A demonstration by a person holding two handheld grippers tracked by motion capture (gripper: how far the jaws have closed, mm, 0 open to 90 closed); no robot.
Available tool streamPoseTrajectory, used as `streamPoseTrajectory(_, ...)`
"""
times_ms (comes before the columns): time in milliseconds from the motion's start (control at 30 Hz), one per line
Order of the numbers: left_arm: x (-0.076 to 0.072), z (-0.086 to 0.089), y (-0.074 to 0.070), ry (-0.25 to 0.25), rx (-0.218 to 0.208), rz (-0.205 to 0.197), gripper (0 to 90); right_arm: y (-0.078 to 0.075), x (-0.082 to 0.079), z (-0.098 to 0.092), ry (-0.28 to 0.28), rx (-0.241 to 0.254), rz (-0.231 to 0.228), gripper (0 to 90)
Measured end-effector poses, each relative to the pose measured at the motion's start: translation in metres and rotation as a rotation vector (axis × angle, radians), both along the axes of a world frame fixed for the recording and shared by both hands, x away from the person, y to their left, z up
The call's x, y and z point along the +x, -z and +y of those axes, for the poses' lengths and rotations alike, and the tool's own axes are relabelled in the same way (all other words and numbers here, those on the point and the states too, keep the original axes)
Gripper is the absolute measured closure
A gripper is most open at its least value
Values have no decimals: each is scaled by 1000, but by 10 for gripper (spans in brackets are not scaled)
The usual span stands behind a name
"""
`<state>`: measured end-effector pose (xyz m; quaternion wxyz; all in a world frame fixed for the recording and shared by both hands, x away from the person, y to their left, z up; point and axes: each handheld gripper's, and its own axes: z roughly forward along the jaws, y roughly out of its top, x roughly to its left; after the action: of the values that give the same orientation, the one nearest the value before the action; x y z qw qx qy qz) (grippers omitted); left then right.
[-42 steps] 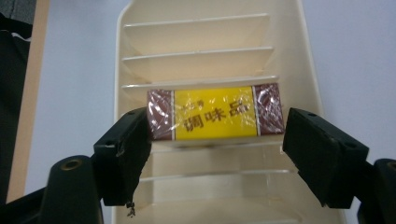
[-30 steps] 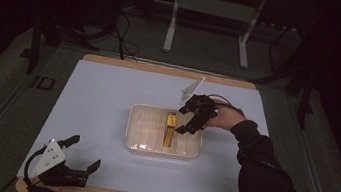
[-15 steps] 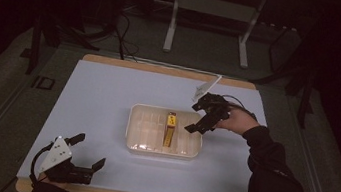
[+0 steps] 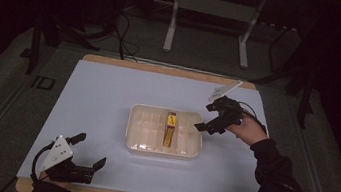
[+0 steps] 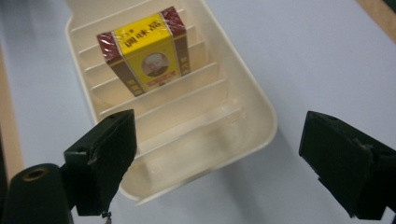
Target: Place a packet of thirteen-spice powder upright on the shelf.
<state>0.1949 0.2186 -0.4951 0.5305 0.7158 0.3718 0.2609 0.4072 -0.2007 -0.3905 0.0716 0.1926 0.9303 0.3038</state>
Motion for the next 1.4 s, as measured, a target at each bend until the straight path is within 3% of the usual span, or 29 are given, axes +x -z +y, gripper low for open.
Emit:
streamPoseTrajectory(133, 0, 0, 0, -1, 1, 1, 1, 5, -7, -10, 86, 59, -26, 114)
streamPoseTrajectory(200, 0, 0, 0, -1, 1, 0, 1, 7, -8, -12, 94, 71, -34, 113)
streamPoseTrajectory(533, -1, 0, 0, -1, -1, -1, 1, 27, -29, -42, 314, 210, -101, 114)
streamPoseTrajectory(767, -1, 0, 0, 1, -1, 0, 1, 36, -44, -56, 375, 223, -151, 115)
streamPoseTrajectory(933, -1, 0, -1, 2, -1, 0, 1, 36, -55, -68, 454, 284, -205, 116)
streamPoseTrajectory(1067, -1, 0, 0, 3, -1, 1, 1, 39, -64, -77, 484, 307, -233, 116)
streamPoseTrajectory(1200, -1, -1, 0, 5, -1, 1, 1, 44, -71, -82, 502, 311, -239, 116)
streamPoseTrajectory(1300, -1, -1, -1, 6, 1, 0, 1, 54, -84, -87, 535, 292, -295, 116)
streamPoseTrajectory(1400, -1, -1, -1, 7, 1, 0, 1, 57, -88, -89, 560, 287, -323, 115)
